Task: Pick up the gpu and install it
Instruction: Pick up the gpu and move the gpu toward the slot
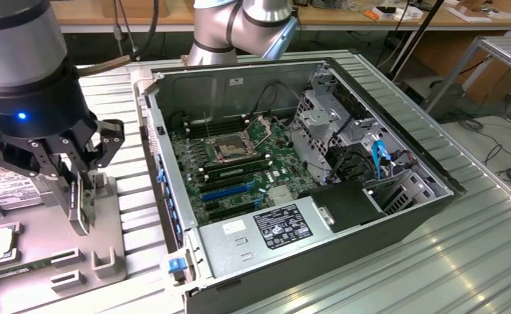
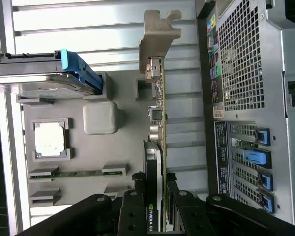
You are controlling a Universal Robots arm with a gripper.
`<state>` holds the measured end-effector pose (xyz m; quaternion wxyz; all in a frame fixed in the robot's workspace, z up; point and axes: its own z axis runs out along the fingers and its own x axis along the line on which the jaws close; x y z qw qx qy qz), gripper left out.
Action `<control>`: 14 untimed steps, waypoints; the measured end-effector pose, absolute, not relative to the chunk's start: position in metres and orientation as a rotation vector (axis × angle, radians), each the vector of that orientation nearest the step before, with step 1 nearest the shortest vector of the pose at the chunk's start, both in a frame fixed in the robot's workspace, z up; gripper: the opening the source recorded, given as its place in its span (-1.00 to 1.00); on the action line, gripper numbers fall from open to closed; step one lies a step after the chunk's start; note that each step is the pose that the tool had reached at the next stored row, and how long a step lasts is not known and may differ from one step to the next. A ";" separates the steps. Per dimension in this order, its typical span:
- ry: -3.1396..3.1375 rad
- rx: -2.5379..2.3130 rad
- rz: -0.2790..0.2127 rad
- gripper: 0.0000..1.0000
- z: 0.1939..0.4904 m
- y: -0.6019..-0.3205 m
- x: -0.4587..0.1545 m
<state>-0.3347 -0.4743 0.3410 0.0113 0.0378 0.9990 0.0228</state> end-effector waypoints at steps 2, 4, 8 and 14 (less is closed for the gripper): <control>3.116 0.118 0.071 -0.46 0.351 -0.474 -0.335; 3.116 0.118 0.071 -0.46 0.363 -0.474 -0.335; 3.116 0.118 0.071 -0.46 0.382 -0.474 -0.335; 3.117 0.118 0.071 -0.46 0.408 -0.474 -0.335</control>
